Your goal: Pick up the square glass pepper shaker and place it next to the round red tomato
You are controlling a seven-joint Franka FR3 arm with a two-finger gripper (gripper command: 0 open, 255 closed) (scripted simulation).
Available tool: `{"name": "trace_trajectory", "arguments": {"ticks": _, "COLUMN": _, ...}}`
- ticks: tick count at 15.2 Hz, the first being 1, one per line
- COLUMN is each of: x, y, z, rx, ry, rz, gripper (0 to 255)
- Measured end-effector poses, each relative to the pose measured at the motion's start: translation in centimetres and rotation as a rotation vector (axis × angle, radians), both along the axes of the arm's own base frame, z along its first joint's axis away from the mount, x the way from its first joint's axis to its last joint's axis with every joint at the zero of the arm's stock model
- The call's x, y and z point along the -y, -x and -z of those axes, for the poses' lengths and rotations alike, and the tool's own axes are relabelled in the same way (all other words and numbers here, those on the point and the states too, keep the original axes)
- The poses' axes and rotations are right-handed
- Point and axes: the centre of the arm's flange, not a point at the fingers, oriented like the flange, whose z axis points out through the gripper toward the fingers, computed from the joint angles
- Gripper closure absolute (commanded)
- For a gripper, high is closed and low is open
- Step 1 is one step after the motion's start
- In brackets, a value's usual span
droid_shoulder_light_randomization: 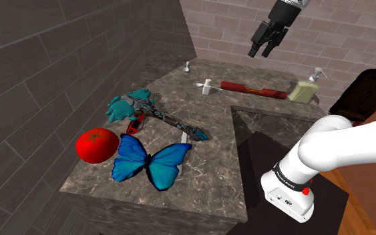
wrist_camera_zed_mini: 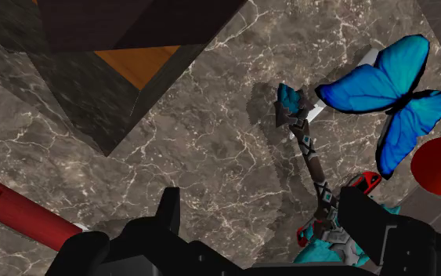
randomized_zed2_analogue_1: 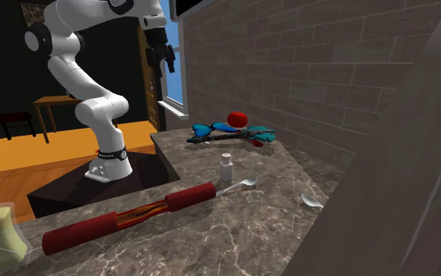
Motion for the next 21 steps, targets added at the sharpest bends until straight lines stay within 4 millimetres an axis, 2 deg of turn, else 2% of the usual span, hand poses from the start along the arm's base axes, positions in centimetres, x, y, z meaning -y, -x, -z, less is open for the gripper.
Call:
{"name": "trace_trajectory", "arguments": {"ticks": 2, "x": 0.1, "y": -0.5, "z": 0.4, "rx": -0.002, "ry": 0.003, "rz": -0.001, "gripper": 0}}
{"name": "trace_trajectory", "arguments": {"ticks": 5, "x": 0.7, "y": -3.0, "z": 2.4, "rx": -0.016, "ry": 0.017, "rz": -0.004, "gripper": 0}}
{"name": "trace_trajectory", "arguments": {"ticks": 13, "x": 3.2, "y": -11.4, "z": 8.3, "rx": -0.055, "ry": 0.063, "rz": -0.015, "gripper": 0}}
{"name": "trace_trajectory", "arguments": {"ticks": 16, "x": 3.8, "y": -14.5, "z": 10.9, "rx": -0.070, "ry": 0.080, "rz": -0.020, "gripper": 0}}
{"name": "trace_trajectory", "arguments": {"ticks": 21, "x": 5.9, "y": -19.5, "z": 15.2, "rx": -0.095, "ry": 0.109, "rz": -0.027, "gripper": 0}}
